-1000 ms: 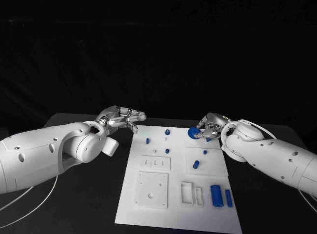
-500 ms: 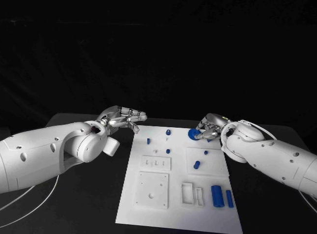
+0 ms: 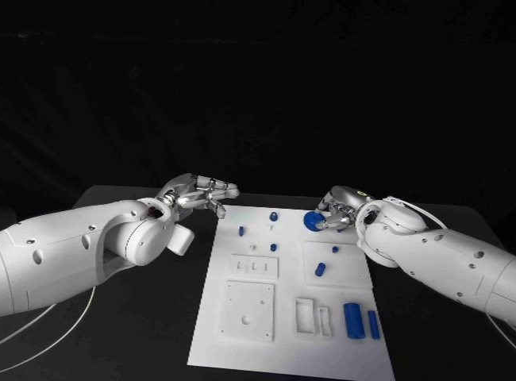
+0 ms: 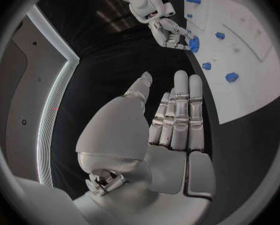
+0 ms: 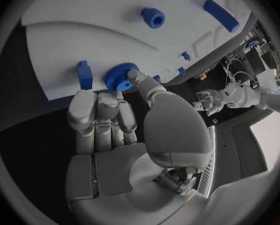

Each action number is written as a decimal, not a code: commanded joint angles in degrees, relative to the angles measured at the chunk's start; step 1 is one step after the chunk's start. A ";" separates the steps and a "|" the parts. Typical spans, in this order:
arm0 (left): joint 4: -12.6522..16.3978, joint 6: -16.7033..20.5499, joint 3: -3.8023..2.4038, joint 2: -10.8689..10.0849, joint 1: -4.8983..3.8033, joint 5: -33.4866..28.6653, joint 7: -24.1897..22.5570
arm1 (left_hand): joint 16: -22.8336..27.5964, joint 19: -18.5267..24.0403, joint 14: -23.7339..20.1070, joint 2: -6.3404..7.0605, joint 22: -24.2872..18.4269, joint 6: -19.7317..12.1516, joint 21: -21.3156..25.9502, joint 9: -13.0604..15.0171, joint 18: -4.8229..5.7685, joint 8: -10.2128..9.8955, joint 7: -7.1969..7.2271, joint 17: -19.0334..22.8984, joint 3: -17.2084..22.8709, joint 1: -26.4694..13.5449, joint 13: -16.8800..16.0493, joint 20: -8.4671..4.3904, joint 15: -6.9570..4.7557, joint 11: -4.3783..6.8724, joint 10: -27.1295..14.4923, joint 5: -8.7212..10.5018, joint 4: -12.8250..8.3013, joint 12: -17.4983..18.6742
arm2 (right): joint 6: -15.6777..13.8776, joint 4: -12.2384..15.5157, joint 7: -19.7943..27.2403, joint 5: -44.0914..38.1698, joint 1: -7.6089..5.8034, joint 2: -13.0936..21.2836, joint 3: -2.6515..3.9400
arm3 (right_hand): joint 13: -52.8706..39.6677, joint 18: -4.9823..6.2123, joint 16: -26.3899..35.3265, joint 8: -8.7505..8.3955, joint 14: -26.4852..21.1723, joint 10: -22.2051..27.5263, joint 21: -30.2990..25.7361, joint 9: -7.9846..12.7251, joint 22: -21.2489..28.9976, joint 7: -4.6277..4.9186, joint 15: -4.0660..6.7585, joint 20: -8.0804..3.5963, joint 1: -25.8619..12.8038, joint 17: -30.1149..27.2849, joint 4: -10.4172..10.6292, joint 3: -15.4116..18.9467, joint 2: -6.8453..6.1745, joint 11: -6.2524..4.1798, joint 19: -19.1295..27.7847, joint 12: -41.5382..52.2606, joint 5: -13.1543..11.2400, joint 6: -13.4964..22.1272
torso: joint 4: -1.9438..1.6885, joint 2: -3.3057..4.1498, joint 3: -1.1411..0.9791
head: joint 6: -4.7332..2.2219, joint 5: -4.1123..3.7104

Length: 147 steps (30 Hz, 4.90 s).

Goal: Assemble the parts on the task board

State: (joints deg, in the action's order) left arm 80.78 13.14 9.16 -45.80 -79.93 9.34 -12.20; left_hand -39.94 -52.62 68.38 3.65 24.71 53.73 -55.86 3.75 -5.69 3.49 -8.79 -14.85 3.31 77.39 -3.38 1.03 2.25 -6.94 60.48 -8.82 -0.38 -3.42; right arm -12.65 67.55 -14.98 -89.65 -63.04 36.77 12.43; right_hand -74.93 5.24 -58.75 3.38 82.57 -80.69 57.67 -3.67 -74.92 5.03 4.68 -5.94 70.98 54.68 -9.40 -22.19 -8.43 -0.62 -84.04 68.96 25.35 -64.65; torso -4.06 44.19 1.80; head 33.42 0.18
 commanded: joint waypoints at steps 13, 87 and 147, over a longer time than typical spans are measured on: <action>0.02 -0.13 -0.03 0.18 -0.14 0.19 -0.09 | -0.18 0.22 -0.09 -0.22 -0.19 -0.22 -0.14 0.00 -1.01 0.18 -0.15 0.03 0.03 0.15 -0.08 0.27 -0.01 -0.20 -0.46 -0.04 -0.07 -0.12 | -5.80 3.50 -2.69 -4.48 0.20 0.45 -0.11 | -4.44 -1.00 -0.61 0.21 0.11 -1.05 0.88 -0.15 -6.52 -0.54 0.61 -0.53 -0.78 -0.24 1.34 -0.19 0.09 -0.25 -3.85 0.99 -2.69 -1.76 | -0.03 -0.05 0.00 | 0.15 0.11; -0.99 -1.02 -0.05 1.41 -0.16 0.57 0.58 | -0.09 0.24 -0.17 0.02 -0.63 -0.84 -0.14 0.00 -1.09 0.20 -0.42 0.11 0.01 0.04 -0.09 0.44 0.15 -0.37 -0.84 0.79 0.69 -0.14 | -5.89 4.23 -6.73 -13.27 0.30 -8.87 -5.72 | -3.27 -0.95 0.09 0.19 -0.11 -0.54 -0.01 -0.10 -5.77 -0.17 0.67 -0.59 -0.21 -1.39 3.79 -1.09 -1.35 0.14 -3.76 -0.65 -7.53 -0.30 | -0.01 -0.01 -0.04 | 1.52 2.00; -1.61 -1.44 -0.04 1.27 -0.14 0.83 1.15 | -0.09 0.28 -0.20 0.77 -0.92 -1.85 -0.21 -0.04 -1.09 0.16 -0.34 0.14 0.30 0.36 -0.09 0.49 0.20 -0.41 -1.18 0.99 1.98 -0.15 | -5.75 5.70 -7.52 -8.87 0.33 -8.41 -5.77 | -2.57 -0.54 0.88 0.21 -0.02 0.02 -0.58 -0.17 -4.82 -0.52 0.65 -0.54 -2.05 -1.28 10.82 -1.73 -1.09 -0.24 -3.73 -1.29 -14.42 -0.18 | 0.01 -0.08 0.03 | 2.18 1.85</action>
State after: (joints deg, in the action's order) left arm 79.00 12.32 9.18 -44.55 -79.93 9.93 -10.65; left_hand -39.94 -52.42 68.38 3.91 23.87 51.58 -55.86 3.74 -5.65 3.49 -8.89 -14.78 3.59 77.65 -3.38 1.23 2.25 -7.37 59.67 -7.93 1.18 -3.42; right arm -19.72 73.19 -22.25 -98.89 -62.75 28.35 6.69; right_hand -74.91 5.21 -57.79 3.44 82.59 -80.69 56.76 -3.91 -74.91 4.19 5.09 -6.13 68.98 53.37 1.55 -23.69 -9.88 -0.63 -83.83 67.40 10.87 -64.81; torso -3.99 44.13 1.78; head 35.61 2.03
